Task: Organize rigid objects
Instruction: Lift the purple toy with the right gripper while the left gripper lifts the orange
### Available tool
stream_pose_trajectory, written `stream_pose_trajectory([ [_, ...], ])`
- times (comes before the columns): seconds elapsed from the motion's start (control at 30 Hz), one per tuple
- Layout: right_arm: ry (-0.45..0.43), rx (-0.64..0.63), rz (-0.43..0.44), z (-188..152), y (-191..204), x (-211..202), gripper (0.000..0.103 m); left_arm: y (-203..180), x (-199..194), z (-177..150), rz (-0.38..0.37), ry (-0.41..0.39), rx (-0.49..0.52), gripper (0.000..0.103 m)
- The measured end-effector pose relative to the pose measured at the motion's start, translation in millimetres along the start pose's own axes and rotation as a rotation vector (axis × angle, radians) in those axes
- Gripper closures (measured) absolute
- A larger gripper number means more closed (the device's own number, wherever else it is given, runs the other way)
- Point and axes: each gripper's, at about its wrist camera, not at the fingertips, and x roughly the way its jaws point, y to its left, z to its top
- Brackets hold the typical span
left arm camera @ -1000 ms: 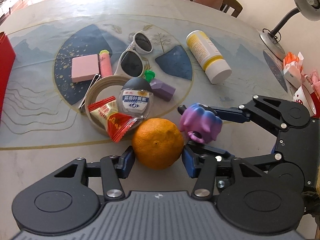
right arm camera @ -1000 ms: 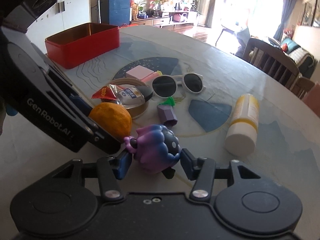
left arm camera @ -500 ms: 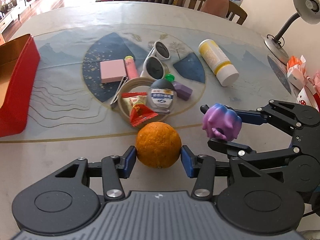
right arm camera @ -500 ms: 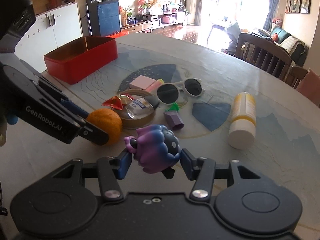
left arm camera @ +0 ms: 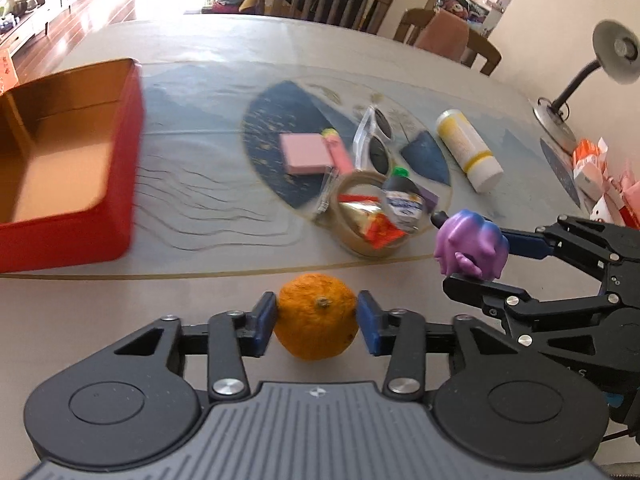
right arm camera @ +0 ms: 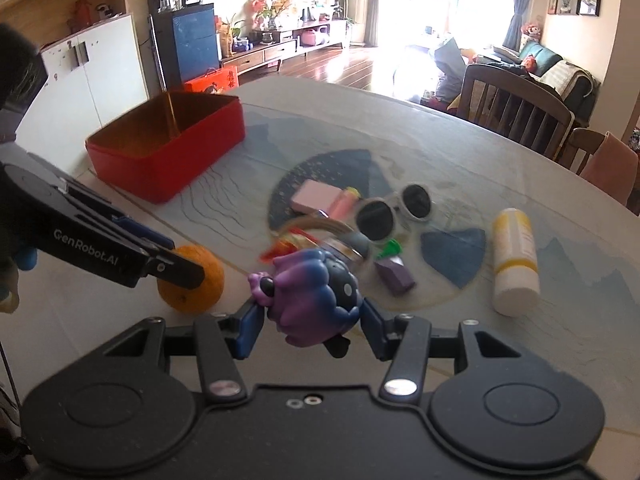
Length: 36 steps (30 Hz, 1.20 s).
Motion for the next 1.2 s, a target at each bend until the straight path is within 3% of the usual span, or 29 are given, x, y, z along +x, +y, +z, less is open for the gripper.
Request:
stream_pose_trajectory([
  [0.07,-0.007,0.002,0.004,7.2,12.2,1.3,0.051,11.3,-11.6,2.9,-0.008,-0.024,0.010,0.091],
  [0.13,-0.011,-0.017,-0.006,14.6,26.1,4.9,0.051,18.4,-15.4,5.4,0.029,-0.027,0.051,0.091],
  [0.23,-0.008,-0.019,-0.023,24.0,41.4,9.3,0.051,29.7,-16.4,6.3,0.023,-0.008,0.096,0.091],
  [0.27,-0.009,-0.014,-0.032,26.4,45.3,9.6,0.051,31.5,-15.3,7.2,0.018,-0.002,0.113,0.086],
  [0.33,-0.011,-0.005,-0.047,27.7,49.7,8.6,0.051,35.3,-8.8,7.3,0.006,0.005,0.129,0.056],
  [0.37,-0.009,-0.001,-0.051,28.1,51.2,8.7,0.051,37.4,-5.4,6.5,0.025,0.003,0.126,0.029],
  [0.43,-0.002,-0.001,-0.060,26.6,53.8,6.4,0.051,38.5,-0.5,3.4,0.038,-0.024,0.131,0.018],
  [0.73,0.022,0.035,-0.090,15.8,43.3,-1.0,0.051,27.2,28.5,9.9,0.046,-0.020,0.172,0.021],
  [0.87,0.023,0.046,-0.088,11.0,36.0,-3.6,0.051,22.2,34.2,7.8,0.017,0.006,0.162,0.048],
  [0.9,0.023,0.047,-0.086,10.7,34.6,-3.8,0.051,19.9,35.4,7.6,0.027,0.007,0.163,0.051],
  [1.2,0.011,0.044,-0.052,18.7,28.2,-0.8,0.051,27.6,22.9,11.1,0.074,0.002,0.091,0.053],
])
